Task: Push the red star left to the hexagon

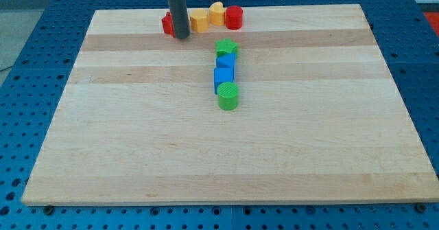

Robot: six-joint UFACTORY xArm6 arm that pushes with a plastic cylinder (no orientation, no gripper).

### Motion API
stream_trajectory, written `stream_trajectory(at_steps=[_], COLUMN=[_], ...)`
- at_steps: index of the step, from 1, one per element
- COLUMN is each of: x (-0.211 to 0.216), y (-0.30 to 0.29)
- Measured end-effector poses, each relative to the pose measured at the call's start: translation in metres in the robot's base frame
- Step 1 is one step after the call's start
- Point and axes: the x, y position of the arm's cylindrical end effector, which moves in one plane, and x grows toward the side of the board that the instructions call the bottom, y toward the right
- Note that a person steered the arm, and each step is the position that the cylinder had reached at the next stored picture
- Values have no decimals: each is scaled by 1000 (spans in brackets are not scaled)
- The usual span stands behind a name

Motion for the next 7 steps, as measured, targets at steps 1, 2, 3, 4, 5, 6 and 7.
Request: stream_trajectory(at_steps=[1,2,3,4,5,6,7], x=[4,4,4,4,3,-6,-14], y=[-1,-11,-19,17,56,56,34])
